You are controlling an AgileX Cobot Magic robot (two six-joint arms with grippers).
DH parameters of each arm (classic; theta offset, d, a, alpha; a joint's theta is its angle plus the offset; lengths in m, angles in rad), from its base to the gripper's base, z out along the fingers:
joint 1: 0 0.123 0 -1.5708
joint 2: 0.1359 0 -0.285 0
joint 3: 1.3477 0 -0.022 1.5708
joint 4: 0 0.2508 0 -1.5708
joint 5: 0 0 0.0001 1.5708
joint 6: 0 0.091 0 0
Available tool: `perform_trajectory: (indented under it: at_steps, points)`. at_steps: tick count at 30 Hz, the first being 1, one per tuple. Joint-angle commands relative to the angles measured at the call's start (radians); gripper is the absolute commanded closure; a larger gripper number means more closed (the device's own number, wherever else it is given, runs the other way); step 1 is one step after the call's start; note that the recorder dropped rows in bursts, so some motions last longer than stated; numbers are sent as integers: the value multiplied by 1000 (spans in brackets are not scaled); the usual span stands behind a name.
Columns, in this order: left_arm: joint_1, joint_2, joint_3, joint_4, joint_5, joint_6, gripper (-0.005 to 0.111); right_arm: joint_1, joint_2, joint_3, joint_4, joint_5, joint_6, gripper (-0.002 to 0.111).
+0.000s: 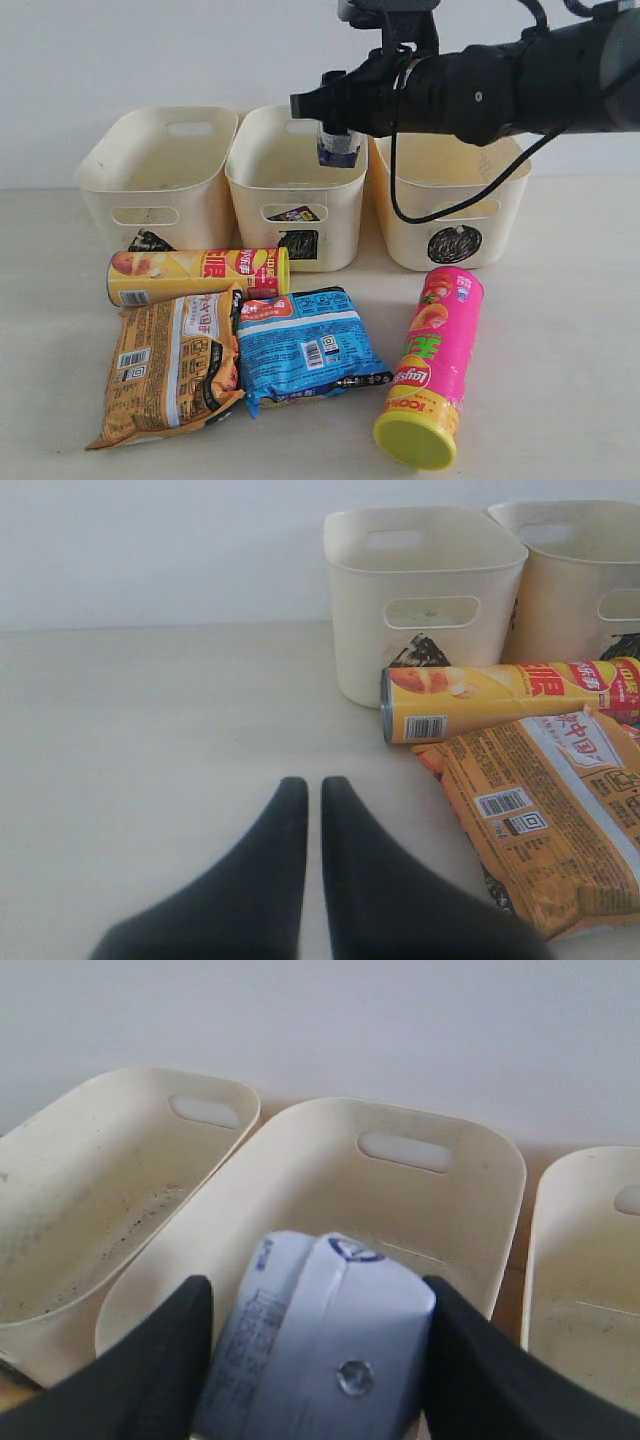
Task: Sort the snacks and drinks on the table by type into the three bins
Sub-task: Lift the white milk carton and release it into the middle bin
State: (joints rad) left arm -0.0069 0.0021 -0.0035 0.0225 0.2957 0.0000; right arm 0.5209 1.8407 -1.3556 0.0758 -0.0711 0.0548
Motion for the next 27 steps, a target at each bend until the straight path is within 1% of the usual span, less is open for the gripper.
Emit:
perform_trajectory:
  at_steps: [1,2,3,4,5,6,7,8,12,13,15,16,17,18,20,21,23,24,25,27]
  points:
    - [-3,-2,4,-5,0,0,102,0,16,-4,-4,-77,-20,94]
    - [-3,-2,4,-5,0,0,102,0,18,-4,-4,-81,-20,86]
    - [-3,-2,4,-5,0,0,102,0,18,-4,-4,-88,-20,66]
    - [-3,-2,4,-5,0,0,102,0,18,-4,-4,-93,-20,52]
    - [-3,-2,4,-5,0,0,102,0,18,-4,-4,-103,-20,25]
    - [-3,-2,4,-5,0,0,102,0,18,-4,-4,-106,-20,15]
    - [-3,-2,4,-5,0,0,102,0,15,-4,-4,-108,-20,8]
    - [-3,-2,4,-5,0,0,102,0,10,-7,-4,-108,-22,3]
    - [-3,-2,4,-5,0,0,102,0,-39,-7,-4,-69,-22,3]
    - [-3,-2,4,-5,0,0,102,0,-56,-7,-4,-43,-24,3]
    - [-3,-2,4,-5,0,0,102,-2,-111,-7,-4,80,-24,3]
    - [-3,-2,4,-5,0,0,102,-2,-136,-7,-4,173,-24,6]
    - [-3,-2,4,-5,0,0,102,-4,-147,-7,-11,211,-24,10]
    - [-3,-2,4,-5,0,0,102,-4,-154,-7,-25,255,-24,18]
    - [-3,-2,4,-5,0,0,102,-4,-154,-7,-64,335,-24,38]
    - [-3,-2,4,-5,0,0,102,-4,-154,-7,-76,397,-24,55]
    - [-3,-2,4,-5,0,0,102,-4,-154,-3,-99,486,-24,85]
    - [-3,-2,4,-5,0,0,102,-4,-154,-2,-99,524,-24,105]
    - [-3,-2,4,-5,0,0,102,-4,-154,-2,-99,558,-21,106]
    - [-3,-2,4,-5,0,0,102,-4,-156,-2,-99,601,-21,104]
